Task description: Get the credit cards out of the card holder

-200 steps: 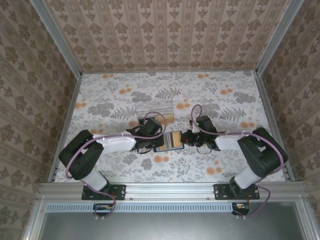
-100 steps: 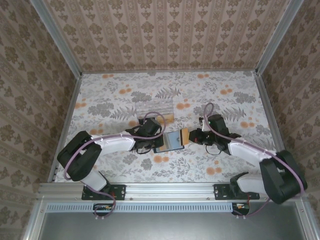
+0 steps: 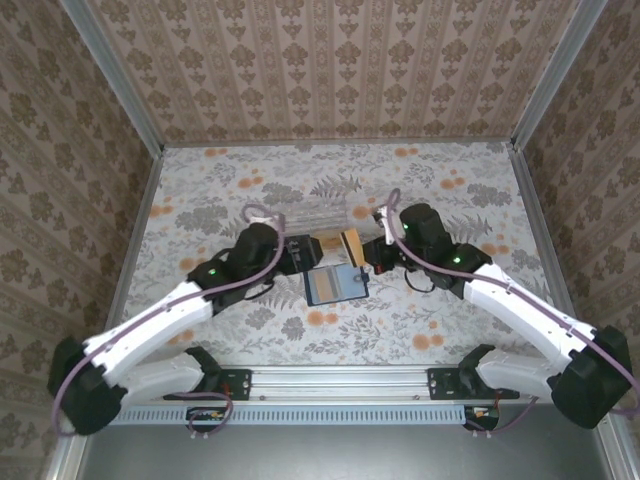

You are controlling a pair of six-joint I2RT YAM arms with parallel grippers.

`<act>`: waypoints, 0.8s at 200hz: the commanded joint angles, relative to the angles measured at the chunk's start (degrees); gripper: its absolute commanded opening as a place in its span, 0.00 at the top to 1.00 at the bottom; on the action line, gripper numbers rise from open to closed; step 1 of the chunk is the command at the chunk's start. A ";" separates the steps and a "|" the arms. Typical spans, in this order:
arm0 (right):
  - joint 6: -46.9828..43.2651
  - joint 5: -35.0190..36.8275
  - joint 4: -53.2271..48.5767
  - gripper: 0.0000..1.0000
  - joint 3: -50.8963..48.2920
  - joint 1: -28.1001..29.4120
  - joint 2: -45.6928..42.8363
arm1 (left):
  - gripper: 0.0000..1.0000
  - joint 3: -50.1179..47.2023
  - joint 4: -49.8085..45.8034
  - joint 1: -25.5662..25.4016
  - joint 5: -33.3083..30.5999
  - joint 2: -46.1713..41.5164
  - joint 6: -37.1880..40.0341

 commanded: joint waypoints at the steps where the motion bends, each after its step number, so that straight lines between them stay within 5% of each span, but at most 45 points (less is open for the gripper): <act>1: -13.89 5.05 -4.99 1.00 4.70 1.87 4.01 | 0.00 -2.94 -8.37 2.36 -4.83 -8.56 0.77; 66: -43.68 9.30 -12.47 1.00 18.38 5.74 18.45 | 0.00 -11.97 -14.67 8.64 -4.38 -32.10 -0.16; 114: -61.69 18.21 -17.46 1.00 26.59 7.27 30.01 | 0.00 -13.18 -16.83 9.92 -2.55 -34.44 -0.35; 160: -68.73 19.25 -14.12 1.00 28.10 7.10 35.01 | 0.00 -14.07 -17.35 10.05 -1.96 -35.33 -1.23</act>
